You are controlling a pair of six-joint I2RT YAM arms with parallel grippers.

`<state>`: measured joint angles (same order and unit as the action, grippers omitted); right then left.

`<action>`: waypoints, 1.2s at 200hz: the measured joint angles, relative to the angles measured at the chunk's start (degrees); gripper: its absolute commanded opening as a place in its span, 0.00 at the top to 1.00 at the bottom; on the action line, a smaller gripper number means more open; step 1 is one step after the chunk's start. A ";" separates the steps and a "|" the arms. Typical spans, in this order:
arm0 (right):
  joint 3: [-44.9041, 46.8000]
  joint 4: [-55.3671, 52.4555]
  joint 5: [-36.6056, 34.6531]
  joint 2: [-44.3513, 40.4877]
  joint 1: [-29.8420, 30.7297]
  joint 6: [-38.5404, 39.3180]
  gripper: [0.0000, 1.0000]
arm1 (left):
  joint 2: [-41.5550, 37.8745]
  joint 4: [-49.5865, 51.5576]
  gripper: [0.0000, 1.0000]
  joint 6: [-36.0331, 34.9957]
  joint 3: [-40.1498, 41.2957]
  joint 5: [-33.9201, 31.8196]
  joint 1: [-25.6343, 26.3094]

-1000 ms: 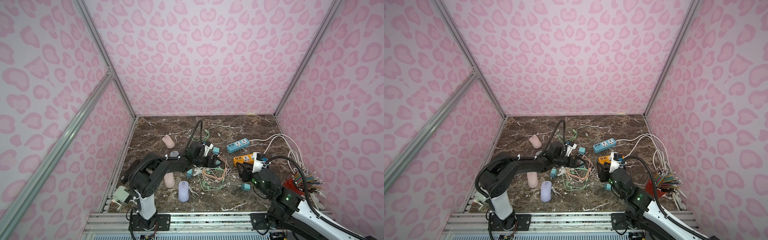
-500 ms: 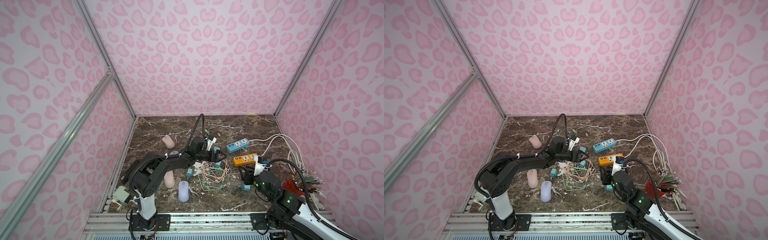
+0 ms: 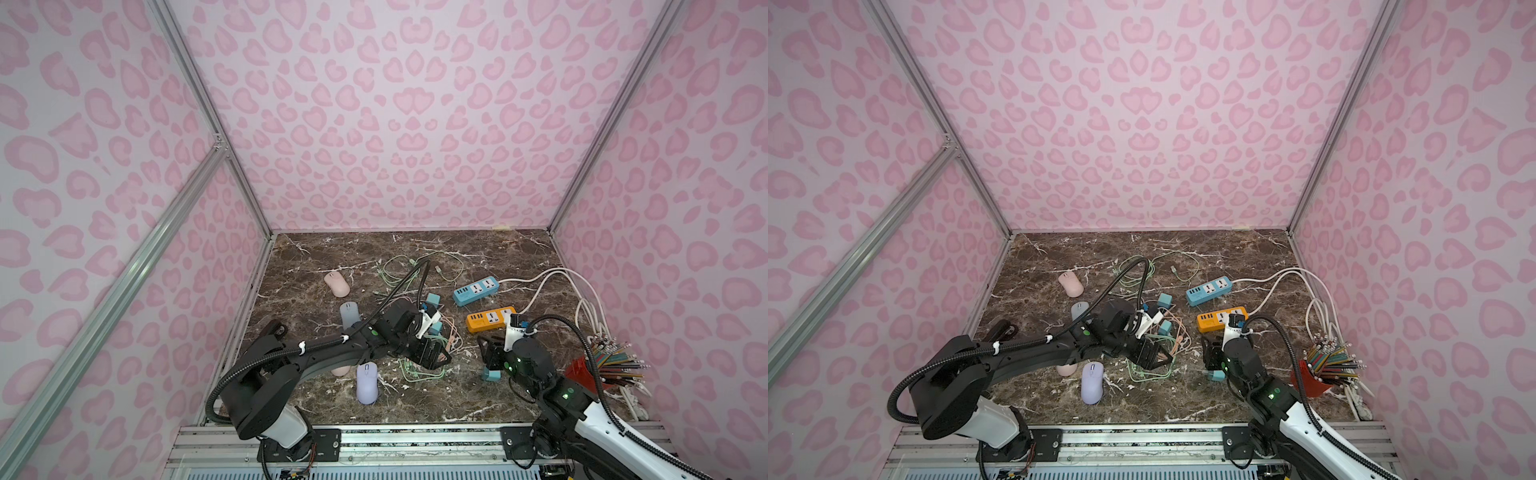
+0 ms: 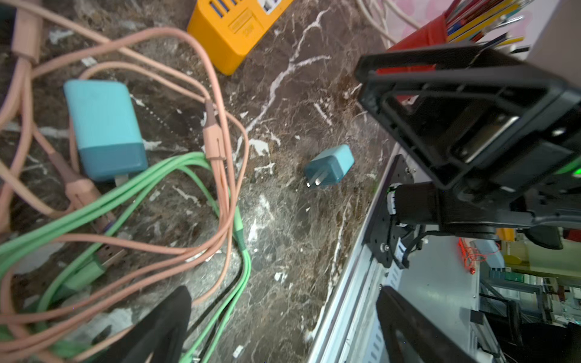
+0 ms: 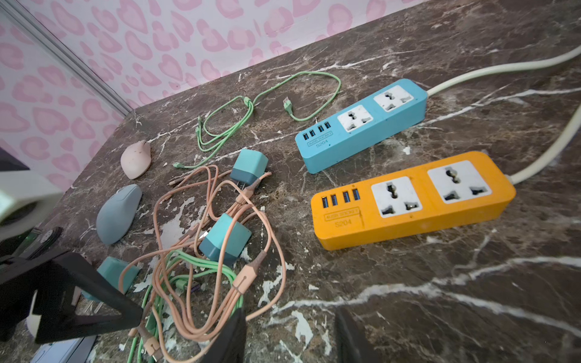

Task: Unplug the wireless mouse
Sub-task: Adjust the power cord at the center of the board.

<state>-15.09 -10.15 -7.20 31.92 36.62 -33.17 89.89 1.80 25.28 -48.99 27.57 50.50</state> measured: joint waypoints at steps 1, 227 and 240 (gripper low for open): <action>0.00 0.00 0.07 -0.02 0.00 0.00 0.52 | 0.22 0.00 0.05 -0.07 0.00 -0.13 0.04; 0.61 0.42 1.20 -2.80 -0.22 -0.07 0.52 | 12.04 2.62 0.05 -9.49 -10.75 -5.09 -1.79; 0.61 0.42 1.22 -2.80 -0.22 -0.07 0.52 | 7.19 -0.07 0.04 -8.76 -7.32 -6.84 -1.79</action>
<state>-14.48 -9.74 -5.98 29.12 36.40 -33.23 97.08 1.74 16.51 -56.31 20.73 48.71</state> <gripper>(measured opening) 0.480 0.954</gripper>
